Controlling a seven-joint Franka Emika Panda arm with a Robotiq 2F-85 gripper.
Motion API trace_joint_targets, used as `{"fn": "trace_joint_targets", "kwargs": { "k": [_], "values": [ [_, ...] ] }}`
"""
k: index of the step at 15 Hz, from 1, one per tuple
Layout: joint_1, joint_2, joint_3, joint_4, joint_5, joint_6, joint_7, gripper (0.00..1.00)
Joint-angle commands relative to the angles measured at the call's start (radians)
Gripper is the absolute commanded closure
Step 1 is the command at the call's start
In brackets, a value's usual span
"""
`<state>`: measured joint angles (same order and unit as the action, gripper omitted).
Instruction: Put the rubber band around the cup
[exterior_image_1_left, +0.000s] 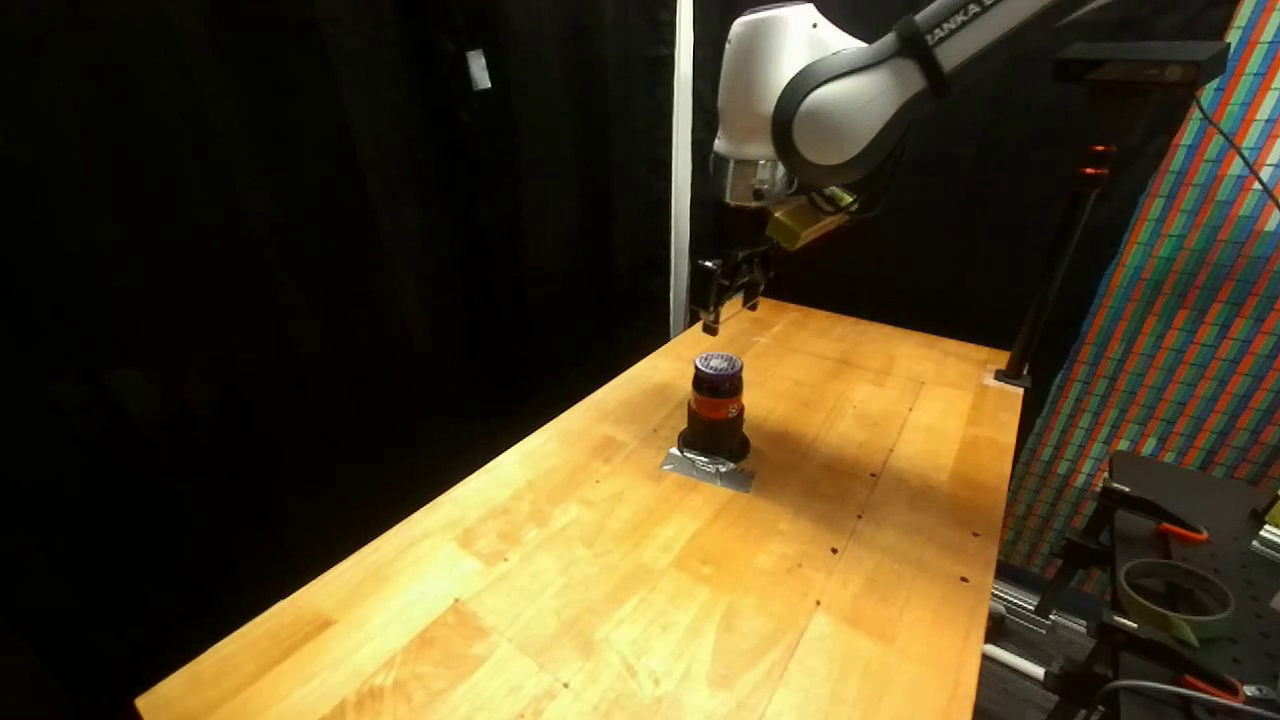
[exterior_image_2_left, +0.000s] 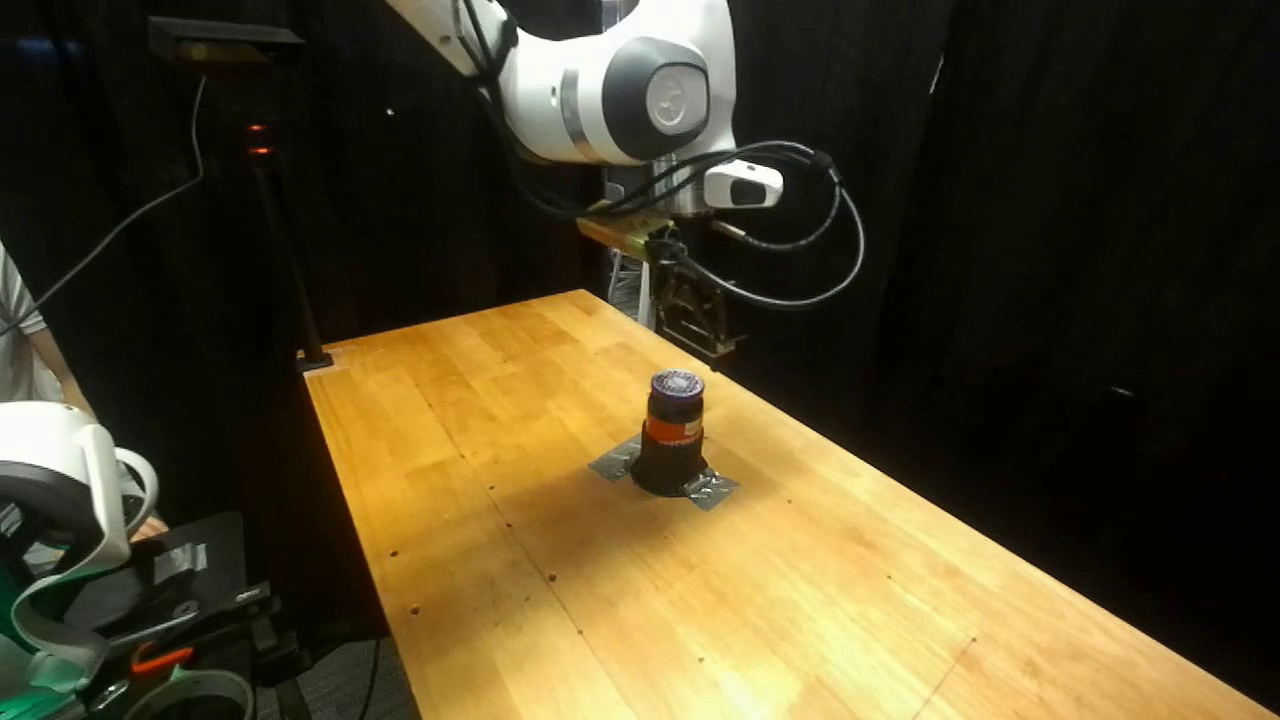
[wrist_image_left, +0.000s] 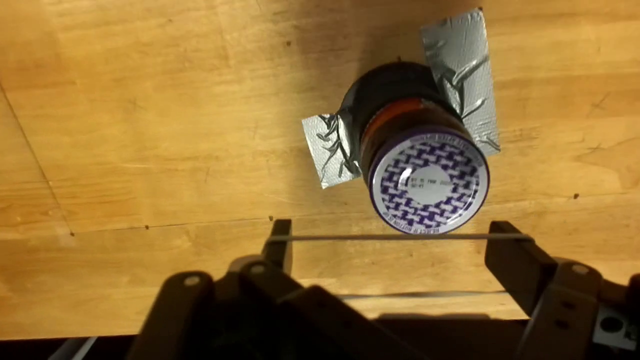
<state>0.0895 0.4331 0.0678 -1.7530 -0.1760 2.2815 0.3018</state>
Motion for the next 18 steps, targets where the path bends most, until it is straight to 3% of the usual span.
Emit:
{"fn": "trace_joint_targets", "kwargs": {
  "k": [1, 7, 13, 18],
  "values": [
    [0.029, 0.169, -0.029, 0.224, 0.044, -0.057, -0.013, 0.00],
    [0.028, 0.290, -0.030, 0.375, 0.107, -0.160, -0.037, 0.00],
    [0.026, 0.318, -0.031, 0.437, 0.157, -0.295, -0.036, 0.00],
    [0.035, 0.345, -0.047, 0.449, 0.145, -0.295, -0.015, 0.00]
  ]
}}
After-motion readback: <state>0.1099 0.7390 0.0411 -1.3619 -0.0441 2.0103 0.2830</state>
